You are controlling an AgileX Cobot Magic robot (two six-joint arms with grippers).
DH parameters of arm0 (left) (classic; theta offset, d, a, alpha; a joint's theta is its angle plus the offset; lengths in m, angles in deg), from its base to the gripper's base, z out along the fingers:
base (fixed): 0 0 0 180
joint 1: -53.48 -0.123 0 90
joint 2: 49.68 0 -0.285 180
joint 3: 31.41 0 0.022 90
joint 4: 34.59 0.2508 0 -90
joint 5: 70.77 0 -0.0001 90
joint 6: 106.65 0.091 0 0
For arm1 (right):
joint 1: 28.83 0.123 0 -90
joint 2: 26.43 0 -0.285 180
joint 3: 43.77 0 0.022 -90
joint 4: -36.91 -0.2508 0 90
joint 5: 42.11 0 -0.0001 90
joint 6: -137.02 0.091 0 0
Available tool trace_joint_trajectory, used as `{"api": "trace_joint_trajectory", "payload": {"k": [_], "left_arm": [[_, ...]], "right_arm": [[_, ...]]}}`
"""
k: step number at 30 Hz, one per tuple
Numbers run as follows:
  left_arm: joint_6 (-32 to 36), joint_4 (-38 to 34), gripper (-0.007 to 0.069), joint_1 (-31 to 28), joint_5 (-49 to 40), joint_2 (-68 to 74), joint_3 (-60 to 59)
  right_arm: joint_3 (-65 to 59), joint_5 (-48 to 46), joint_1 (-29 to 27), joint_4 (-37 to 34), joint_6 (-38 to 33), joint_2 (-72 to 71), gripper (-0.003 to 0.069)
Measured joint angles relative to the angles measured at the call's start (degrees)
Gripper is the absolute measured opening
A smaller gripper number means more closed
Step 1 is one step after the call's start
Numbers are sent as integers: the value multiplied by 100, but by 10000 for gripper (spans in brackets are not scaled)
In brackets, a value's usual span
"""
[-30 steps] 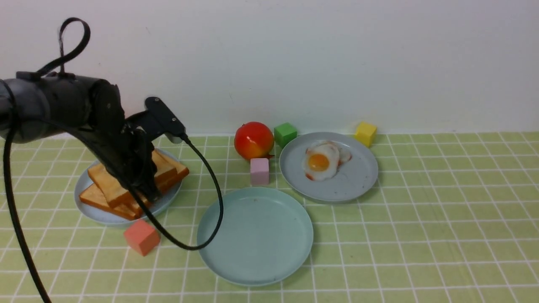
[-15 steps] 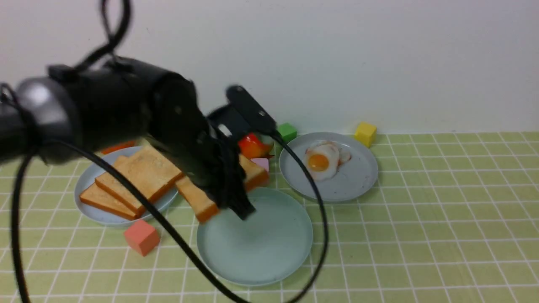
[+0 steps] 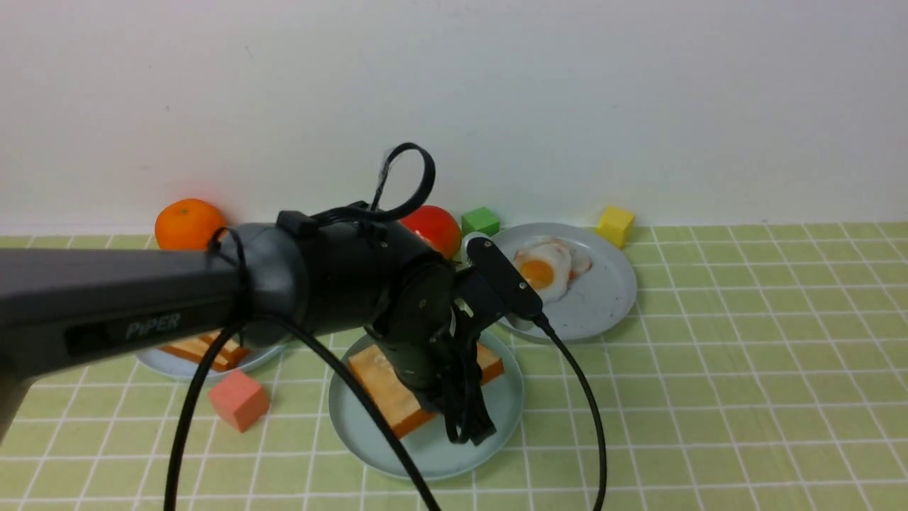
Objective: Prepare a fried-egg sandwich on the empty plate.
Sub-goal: Use the left arm to put a slice of bread into the empty plate in the middle, then use the right arm to grab a fried egg
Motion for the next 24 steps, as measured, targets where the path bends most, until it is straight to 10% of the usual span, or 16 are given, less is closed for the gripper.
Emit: {"api": "trace_joint_trajectory", "payload": {"k": [13,24], "left_arm": [[-567,-275,367,0,-505,-316,92],[-1588,-710,-13,0,-1340,-3205,320]], "right_arm": [[0,850,0,250,693,1164,243],[459,2089,0,243,736,3708,301]]}}
